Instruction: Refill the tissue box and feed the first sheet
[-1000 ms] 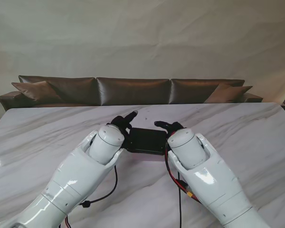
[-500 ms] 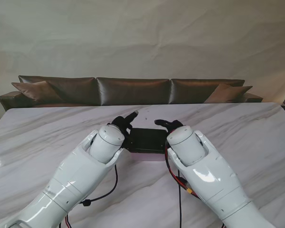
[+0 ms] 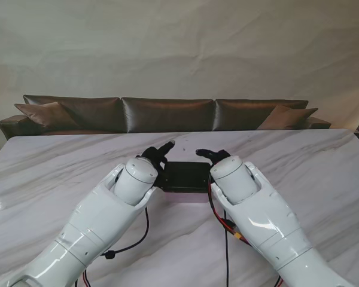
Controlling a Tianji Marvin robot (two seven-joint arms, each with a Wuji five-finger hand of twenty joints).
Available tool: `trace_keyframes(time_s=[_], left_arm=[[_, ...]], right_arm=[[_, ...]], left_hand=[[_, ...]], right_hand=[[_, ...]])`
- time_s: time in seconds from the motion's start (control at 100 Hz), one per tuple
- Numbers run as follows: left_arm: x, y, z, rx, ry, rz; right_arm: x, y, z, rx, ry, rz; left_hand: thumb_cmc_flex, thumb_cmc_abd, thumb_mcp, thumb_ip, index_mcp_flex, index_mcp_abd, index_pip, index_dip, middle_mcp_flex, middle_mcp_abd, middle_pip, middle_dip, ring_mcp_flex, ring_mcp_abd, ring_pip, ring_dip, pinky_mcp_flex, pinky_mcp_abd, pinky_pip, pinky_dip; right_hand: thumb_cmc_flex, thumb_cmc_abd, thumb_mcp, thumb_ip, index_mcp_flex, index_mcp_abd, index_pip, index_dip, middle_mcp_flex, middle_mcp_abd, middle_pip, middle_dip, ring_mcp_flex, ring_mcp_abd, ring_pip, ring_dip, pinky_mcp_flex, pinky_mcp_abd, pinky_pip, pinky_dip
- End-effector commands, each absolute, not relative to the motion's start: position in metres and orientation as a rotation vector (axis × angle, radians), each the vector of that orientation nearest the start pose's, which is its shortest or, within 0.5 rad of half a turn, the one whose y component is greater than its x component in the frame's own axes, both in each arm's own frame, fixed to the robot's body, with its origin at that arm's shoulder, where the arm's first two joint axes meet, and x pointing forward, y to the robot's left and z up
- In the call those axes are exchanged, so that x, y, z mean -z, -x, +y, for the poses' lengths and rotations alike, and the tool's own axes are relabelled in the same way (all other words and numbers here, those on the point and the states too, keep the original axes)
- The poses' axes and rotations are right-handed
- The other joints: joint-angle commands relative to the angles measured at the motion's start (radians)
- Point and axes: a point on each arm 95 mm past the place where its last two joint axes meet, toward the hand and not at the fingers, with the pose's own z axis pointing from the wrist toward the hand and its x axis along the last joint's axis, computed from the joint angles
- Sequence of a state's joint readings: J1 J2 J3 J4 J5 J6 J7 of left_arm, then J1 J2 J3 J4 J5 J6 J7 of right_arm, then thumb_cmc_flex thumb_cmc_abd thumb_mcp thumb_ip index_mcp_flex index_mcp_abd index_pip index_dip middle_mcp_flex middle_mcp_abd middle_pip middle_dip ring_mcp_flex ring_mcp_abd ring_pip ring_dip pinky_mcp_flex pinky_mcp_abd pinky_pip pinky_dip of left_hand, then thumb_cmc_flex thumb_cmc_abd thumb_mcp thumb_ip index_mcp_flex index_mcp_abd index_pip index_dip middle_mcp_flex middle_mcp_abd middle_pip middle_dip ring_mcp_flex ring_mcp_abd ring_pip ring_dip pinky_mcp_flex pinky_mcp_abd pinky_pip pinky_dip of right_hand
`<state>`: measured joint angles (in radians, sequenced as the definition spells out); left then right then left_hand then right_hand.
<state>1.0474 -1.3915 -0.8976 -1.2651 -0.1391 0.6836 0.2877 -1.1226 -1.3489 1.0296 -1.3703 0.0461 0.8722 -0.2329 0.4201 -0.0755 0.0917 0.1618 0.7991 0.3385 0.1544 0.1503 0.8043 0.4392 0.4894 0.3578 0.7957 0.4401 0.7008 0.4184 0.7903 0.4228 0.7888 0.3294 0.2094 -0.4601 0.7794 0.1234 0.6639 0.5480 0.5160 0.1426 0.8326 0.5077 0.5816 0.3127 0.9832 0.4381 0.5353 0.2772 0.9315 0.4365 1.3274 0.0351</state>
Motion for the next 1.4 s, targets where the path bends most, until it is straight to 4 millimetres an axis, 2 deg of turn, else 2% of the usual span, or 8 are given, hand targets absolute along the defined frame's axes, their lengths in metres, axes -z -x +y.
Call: trace_keyframes(time_s=[0.0,1.39], left_arm=[[0.289,-0.505,-0.14,1.477,2.429,0.731],[0.3,-0.506,-0.132,1.433,2.446,0.723]], right_arm=[[0.282,-0.498,0.086,1.561,2.982,-0.77],[0.292,-0.504,0.086,1.516,3.016,-0.781]], left_hand=[[0.007,0.022,-0.025,0.0,0.043,-0.032,0.073,0.02,0.027,-0.135,0.056,0.028,-0.002,0.013,0.016,0.002,0.026,-0.121,0.53,-0.005],[0.005,0.021,-0.024,0.001,0.044,-0.032,0.073,0.02,0.027,-0.136,0.057,0.028,-0.002,0.012,0.016,0.003,0.025,-0.12,0.53,-0.003]], right_hand=[[0.0,0.004,-0.018,0.019,0.049,-0.116,0.079,0.029,0.038,-0.037,0.007,-0.005,0.034,-0.024,0.04,0.007,0.027,-0.121,0.017,0.004],[0.002,0.006,-0.019,0.02,0.047,-0.116,0.081,0.029,0.038,-0.04,0.006,-0.004,0.032,-0.027,0.034,0.005,0.022,-0.122,0.013,0.005]])
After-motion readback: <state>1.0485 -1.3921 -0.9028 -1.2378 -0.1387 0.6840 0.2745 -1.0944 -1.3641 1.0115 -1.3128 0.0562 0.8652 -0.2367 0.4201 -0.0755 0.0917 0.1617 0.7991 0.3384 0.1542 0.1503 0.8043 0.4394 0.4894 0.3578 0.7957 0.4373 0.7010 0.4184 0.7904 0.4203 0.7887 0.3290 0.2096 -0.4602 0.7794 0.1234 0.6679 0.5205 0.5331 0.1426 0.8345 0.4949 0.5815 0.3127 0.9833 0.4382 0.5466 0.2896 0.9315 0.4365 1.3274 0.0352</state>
